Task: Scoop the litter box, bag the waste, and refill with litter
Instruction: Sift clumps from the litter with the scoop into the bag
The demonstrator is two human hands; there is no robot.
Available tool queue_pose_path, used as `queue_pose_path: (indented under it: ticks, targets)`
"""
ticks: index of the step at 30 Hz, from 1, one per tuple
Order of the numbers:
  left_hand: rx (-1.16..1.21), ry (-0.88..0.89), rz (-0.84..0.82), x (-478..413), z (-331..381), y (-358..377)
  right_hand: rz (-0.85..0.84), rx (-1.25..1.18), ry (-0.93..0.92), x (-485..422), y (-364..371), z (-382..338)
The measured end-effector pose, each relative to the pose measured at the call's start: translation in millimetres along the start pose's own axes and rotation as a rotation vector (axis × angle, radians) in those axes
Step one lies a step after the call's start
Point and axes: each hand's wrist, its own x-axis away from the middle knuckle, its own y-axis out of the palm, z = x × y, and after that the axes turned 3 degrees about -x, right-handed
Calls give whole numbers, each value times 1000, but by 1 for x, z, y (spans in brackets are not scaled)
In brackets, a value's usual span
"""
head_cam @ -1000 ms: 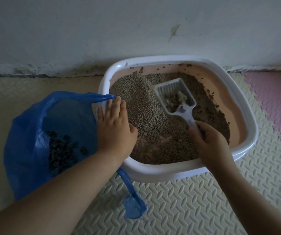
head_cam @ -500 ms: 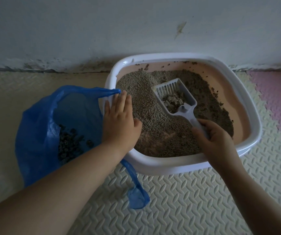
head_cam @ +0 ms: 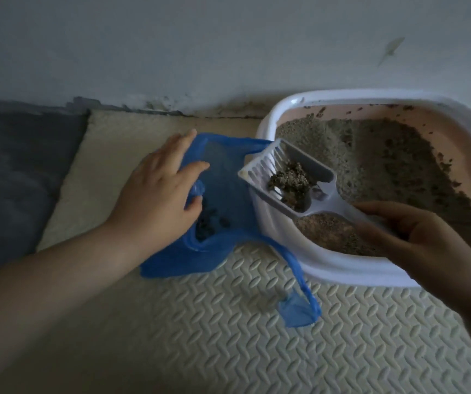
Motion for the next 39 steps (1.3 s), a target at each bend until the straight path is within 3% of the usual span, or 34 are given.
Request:
queue_pose_path:
  ticks: [5,12,16,23,29,33,39]
  targets:
    - [84,-208,-133,10,-16,-4,-174,63,-74,-8,21,-19]
    - [139,-201,-176,15,-18,-5,-223,236,-125,-41,50,-27]
    - [177,-179,-178,17,-20,-2,-226,472,-198,-56,73,-47]
    - [286,-216,-153,23,-26,-2,-105,982,-516,-59,115,-54]
    - [295,-242,-131,26,-29,-3,13,907,-600,-59,117,-36]
    - [293,-247,-130,24,-28,-3,-1,889,-602,-58,115,-29]
    - [302,-240,-126,19,-24,-2,-32,704,-482,-52,105,-29]
